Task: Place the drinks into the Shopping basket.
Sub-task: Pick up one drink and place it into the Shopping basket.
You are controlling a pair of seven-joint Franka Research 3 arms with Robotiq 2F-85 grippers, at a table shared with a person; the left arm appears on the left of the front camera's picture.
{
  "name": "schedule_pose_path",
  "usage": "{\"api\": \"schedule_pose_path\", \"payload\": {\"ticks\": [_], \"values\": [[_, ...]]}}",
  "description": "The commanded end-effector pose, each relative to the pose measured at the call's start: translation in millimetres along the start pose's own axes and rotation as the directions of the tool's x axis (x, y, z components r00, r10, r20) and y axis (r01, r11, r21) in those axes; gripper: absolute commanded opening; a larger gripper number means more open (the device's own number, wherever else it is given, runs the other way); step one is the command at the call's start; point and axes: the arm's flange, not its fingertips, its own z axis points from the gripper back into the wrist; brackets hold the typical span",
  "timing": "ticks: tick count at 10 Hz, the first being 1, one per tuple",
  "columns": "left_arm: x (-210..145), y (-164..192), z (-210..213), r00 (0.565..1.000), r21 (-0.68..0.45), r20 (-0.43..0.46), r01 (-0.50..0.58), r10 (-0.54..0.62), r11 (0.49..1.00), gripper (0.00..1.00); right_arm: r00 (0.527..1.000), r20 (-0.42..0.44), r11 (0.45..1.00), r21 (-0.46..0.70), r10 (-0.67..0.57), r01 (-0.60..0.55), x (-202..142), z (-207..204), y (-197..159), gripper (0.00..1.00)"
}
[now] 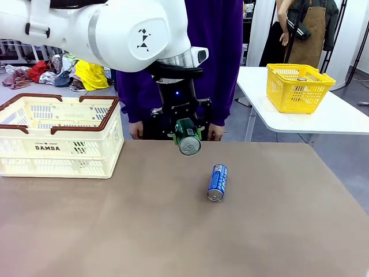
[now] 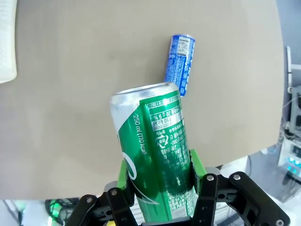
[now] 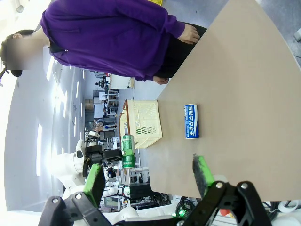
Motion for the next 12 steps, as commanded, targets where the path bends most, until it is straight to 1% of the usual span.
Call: {"api": "schedule_pose_path", "payload": {"ticks": [1,2,3,4,5,6,7,9,10,11,12], "values": [[19,18,38,0.997,-0.034,-0.059,0.045,-0.047,0.998,0.00,1.000,0.010,0.999,0.025,0.025,-0.026,2,0,1,1.00],[36,39,67,0.995,-0.069,-0.074,0.055,-0.060,0.996,0.00,1.000,0.010,0.999,0.025,0.025,-0.026,2,0,1,1.00],[55,70,104,0.996,-0.093,-0.064,0.054,-0.060,0.994,0.00,1.000,0.010,0.999,0.025,0.025,-0.026,2,0,1,1.00],[73,102,136,0.994,-0.112,-0.080,0.069,-0.079,0.991,0.00,1.000,0.010,0.999,0.025,0.025,-0.026,2,0,1,1.00],[89,139,166,0.991,-0.112,-0.077,0.098,-0.107,0.989,0.00,1.000,0.010,0.999,0.025,0.025,-0.026,2,0,1,1.00],[104,176,191,0.995,-0.084,-0.005,0.100,-0.101,0.991,0.00,1.000,0.010,0.999,0.025,0.025,-0.026,2,0,1,1.00],[119,215,207,0.999,-0.062,0.030,0.015,-0.013,0.998,0.00,1.000,0.010,0.999,0.025,0.025,-0.026,2,0,1,1.00],[135,285,207,0.990,0.002,0.097,-0.107,0.106,0.994,0.00,1.000,0.010,0.999,0.025,0.025,-0.026,2,0,1,1.00],[141,318,203,0.987,0.017,0.105,-0.125,0.122,0.992,0.00,1.000,0.010,0.999,0.025,0.025,-0.026,2,0,1,1.00],[145,352,199,0.986,0.014,0.119,-0.115,0.113,0.993,0.00,1.000,0.010,0.999,0.025,0.025,-0.026,2,0,1,1.00],[147,374,199,0.989,-0.045,0.104,-0.102,0.106,0.994,0.00,1.000,0.010,0.999,0.025,0.025,-0.026,2,0,1,1.00]]}}
